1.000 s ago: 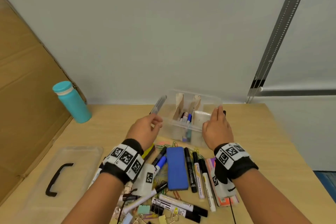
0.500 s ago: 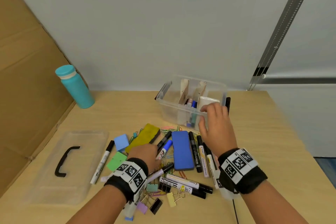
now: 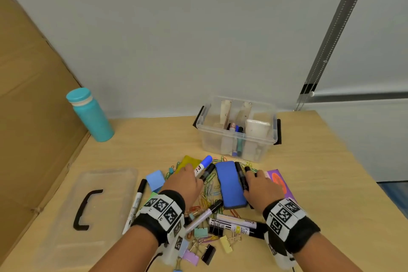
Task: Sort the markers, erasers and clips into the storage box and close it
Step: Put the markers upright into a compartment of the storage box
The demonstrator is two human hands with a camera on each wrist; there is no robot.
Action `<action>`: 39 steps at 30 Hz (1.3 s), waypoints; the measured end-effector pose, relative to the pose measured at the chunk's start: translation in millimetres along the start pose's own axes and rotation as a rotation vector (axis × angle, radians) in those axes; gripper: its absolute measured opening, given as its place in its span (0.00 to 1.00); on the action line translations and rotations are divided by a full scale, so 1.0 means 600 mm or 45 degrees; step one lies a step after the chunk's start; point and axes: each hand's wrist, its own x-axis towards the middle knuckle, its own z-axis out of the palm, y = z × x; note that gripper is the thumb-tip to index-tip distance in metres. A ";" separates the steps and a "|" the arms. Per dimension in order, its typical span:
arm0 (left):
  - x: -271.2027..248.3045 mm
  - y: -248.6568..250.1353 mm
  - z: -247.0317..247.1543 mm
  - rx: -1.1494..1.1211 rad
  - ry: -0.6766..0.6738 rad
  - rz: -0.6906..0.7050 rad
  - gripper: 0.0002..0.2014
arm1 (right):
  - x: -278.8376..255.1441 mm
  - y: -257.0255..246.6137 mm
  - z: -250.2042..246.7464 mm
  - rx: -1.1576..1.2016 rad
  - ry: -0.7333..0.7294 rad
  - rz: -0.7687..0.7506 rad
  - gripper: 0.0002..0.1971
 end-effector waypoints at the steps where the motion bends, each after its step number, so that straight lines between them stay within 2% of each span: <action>1: 0.004 0.000 0.004 0.010 -0.032 -0.004 0.12 | 0.002 -0.001 0.002 0.013 -0.015 0.014 0.20; 5: 0.015 0.001 0.019 0.104 -0.129 -0.041 0.14 | 0.005 -0.006 0.007 0.069 -0.048 0.062 0.21; 11: 0.027 0.003 0.024 0.203 -0.155 -0.060 0.14 | 0.003 0.000 0.017 0.305 0.012 0.079 0.22; 15: 0.031 0.011 0.029 0.321 -0.194 -0.076 0.14 | 0.001 0.001 0.017 0.352 0.028 0.079 0.24; 22: 0.027 0.010 0.021 0.235 -0.175 -0.083 0.14 | -0.003 0.002 0.007 0.443 0.082 0.038 0.25; 29: 0.022 -0.025 -0.006 0.070 -0.088 -0.065 0.10 | -0.010 0.015 -0.017 0.554 -0.114 0.003 0.33; 32: 0.021 -0.036 -0.018 0.034 -0.074 -0.058 0.13 | -0.011 0.018 -0.030 0.560 -0.241 -0.022 0.35; 35: 0.020 -0.043 -0.025 -0.006 -0.047 -0.060 0.15 | -0.011 0.017 -0.043 0.538 -0.278 -0.031 0.37; 39: 0.018 -0.049 -0.031 -0.052 -0.046 -0.084 0.17 | -0.014 0.017 -0.065 0.438 -0.257 -0.070 0.30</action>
